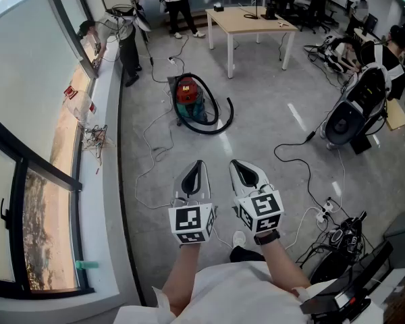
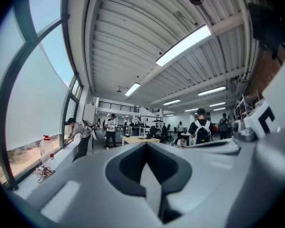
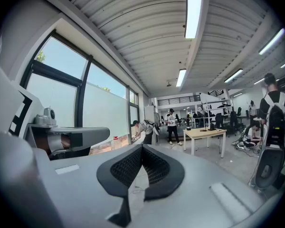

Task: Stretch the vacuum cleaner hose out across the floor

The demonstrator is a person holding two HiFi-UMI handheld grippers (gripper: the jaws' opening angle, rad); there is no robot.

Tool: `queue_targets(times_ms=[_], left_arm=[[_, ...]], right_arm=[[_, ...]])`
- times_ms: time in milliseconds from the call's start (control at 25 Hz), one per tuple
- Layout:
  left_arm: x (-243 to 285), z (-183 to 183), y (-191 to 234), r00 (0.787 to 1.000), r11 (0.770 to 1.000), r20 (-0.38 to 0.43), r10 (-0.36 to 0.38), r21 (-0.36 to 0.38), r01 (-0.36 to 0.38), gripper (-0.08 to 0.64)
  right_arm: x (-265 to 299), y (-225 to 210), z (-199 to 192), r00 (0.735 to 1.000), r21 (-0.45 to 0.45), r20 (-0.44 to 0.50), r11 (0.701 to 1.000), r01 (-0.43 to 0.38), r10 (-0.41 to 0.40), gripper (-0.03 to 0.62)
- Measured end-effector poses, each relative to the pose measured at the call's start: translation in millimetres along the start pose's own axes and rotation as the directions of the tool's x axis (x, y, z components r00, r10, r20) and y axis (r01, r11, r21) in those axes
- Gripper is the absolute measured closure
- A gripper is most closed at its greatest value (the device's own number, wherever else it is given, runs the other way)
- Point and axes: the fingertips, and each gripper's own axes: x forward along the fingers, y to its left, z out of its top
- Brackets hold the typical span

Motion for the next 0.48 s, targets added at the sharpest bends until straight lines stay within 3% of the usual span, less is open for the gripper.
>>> queue_targets(times_ms=[240,480], left_arm=[[80,16,-47,0.998,0.999,0.036,-0.051,-0.016,0.052,0.560],[127,1,-69,0.999,0.999,0.006,-0.034,-0.039,0.034,0.560]], right_arm=[[32,-83,19,1.000,0.011,0.014,1.000,-0.014,0.014,0.594],[52,-148,4,1.000,0.045,-0.014,0.999,-0.012,0.013,0.594]])
